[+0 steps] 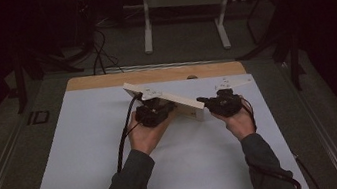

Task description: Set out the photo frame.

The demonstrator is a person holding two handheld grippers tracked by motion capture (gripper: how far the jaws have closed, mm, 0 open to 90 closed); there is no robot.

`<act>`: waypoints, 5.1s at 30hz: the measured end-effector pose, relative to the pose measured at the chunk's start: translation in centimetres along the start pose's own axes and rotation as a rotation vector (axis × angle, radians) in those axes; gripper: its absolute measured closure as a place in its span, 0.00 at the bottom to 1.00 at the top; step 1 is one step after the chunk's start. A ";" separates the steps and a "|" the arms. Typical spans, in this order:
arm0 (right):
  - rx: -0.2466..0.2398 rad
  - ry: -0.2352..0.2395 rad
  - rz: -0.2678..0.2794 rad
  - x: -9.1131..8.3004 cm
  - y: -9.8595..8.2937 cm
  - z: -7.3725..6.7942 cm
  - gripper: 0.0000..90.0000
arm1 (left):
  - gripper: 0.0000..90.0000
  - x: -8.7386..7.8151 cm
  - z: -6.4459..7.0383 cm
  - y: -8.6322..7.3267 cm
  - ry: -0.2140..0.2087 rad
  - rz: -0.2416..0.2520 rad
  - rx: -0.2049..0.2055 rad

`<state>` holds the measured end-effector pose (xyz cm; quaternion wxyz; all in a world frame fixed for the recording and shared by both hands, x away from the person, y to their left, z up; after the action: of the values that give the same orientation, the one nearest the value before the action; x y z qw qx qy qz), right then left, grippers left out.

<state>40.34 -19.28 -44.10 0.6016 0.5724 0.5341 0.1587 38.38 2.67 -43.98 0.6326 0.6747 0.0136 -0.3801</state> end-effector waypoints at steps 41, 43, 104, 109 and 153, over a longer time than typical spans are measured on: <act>-0.060 0.065 -0.029 0.7 0.0 -2.2 1.00 | 1.00 -0.1 -0.3 0.3 -0.007 0.000 0.009; -0.067 0.073 -0.034 0.8 0.0 -2.3 1.00 | 1.00 -0.1 -0.4 0.4 -0.006 -0.003 0.018; -0.143 0.176 -0.057 3.7 1.1 -6.0 1.00 | 1.00 -0.5 -2.2 0.1 -0.055 -0.030 0.079; -0.136 0.194 -0.051 3.9 0.9 -6.0 1.00 | 1.00 -0.5 -2.6 0.0 -0.076 -0.027 0.071; -0.066 0.162 -0.169 4.7 -4.9 -3.9 1.00 | 0.54 -4.9 -0.5 -3.2 -0.187 0.011 0.055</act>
<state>36.87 -14.87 -49.56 0.5864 0.4903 0.6218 0.1706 33.59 6.02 -44.14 0.6144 0.6536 -0.0596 -0.4379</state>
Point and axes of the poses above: each handheld gripper's, and its own axes: x roughly forward along the jaws, y roughly out of its top, z roughly to its right, the point moved 3 cm from there along x, roughly forward along the jaws, and after that the axes turned 13 degrees about y, right-handed, at the moved point
